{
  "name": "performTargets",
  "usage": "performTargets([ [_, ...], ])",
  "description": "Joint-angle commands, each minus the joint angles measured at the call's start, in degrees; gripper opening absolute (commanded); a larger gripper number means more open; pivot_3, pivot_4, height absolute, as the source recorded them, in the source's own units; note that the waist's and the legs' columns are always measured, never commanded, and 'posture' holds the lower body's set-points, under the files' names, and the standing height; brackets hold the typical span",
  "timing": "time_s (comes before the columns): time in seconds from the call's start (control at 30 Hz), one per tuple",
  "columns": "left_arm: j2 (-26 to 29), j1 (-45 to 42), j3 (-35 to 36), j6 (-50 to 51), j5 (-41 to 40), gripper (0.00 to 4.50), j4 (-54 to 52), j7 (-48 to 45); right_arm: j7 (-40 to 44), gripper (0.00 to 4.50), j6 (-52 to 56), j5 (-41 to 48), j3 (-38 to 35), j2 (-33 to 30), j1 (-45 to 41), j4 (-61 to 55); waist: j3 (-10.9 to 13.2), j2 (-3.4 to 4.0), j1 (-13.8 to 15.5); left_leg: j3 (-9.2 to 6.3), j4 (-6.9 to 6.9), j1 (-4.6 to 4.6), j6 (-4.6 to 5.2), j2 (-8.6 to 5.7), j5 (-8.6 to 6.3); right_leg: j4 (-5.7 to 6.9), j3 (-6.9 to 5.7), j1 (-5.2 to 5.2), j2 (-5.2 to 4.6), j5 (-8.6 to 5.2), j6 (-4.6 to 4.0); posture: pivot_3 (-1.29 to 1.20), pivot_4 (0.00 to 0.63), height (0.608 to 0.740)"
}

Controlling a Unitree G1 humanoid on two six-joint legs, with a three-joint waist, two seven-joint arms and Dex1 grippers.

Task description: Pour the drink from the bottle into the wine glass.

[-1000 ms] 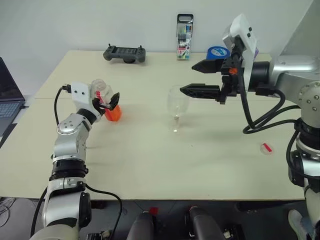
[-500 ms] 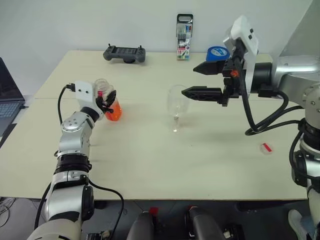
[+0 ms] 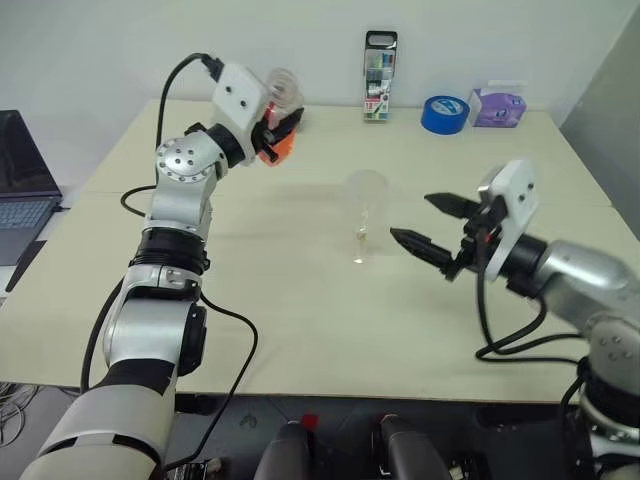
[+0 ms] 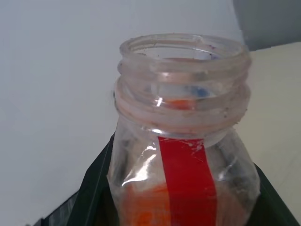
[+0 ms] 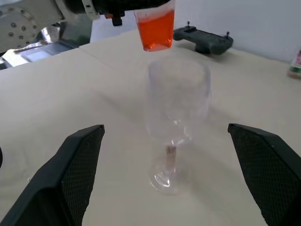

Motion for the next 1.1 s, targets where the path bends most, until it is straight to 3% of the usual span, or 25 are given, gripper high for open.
performTargets([
  [0.03,-0.16,-3.43,-2.58,-8.75,4.42,1.72,3.85,1.21,-5.82,4.5,-8.47,-6.68,4.72,3.79,0.66,-1.95,0.0,0.0,-0.38,0.01,0.0,0.01,0.0,0.05,0.0,0.0,0.03,-0.01,0.08,0.0,0.0,0.0,0.15,0.74],
  [0.17,-0.93,-5.1,-4.71,-14.95,7.71,1.72,8.63,2.46,-7.11,4.5,-16.06,-13.1,8.79,4.98,1.18,0.03,0.0,0.01,-0.4,0.06,-0.01,-0.04,0.0,0.17,0.0,-0.01,-0.05,-0.05,0.26,0.0,0.0,0.0,0.15,0.74],
  [0.43,-0.56,-6.88,-8.97,-25.62,15.74,1.71,13.62,7.84,-6.18,4.5,-21.05,-16.12,10.24,5.38,2.02,3.64,0.0,0.0,-0.2,0.05,0.01,-0.05,0.0,0.16,0.0,-0.02,-0.08,-0.02,0.27,0.01,0.0,0.0,0.15,0.74],
  [0.7,-0.23,-8.97,-12.82,-31.05,22.58,1.71,16.77,13.56,-4.4,4.5,-20.62,-15.37,10.13,5.46,2.06,4.12,0.0,0.0,-0.2,0.05,0.01,-0.04,0.01,0.17,0.0,-0.01,-0.09,-0.02,0.28,0.01,0.0,0.0,0.15,0.74],
  [1.1,1.75,-12.9,-20.28,-33.85,36.04,1.71,19.76,30.97,-3.1,4.5,-17.32,-12.33,9.97,5.91,2.78,2.54,0.0,0.0,-0.21,0.04,0.01,-0.05,0.01,0.18,0.0,0.0,-0.11,-0.02,0.28,0.01,0.01,0.0,0.15,0.74],
])
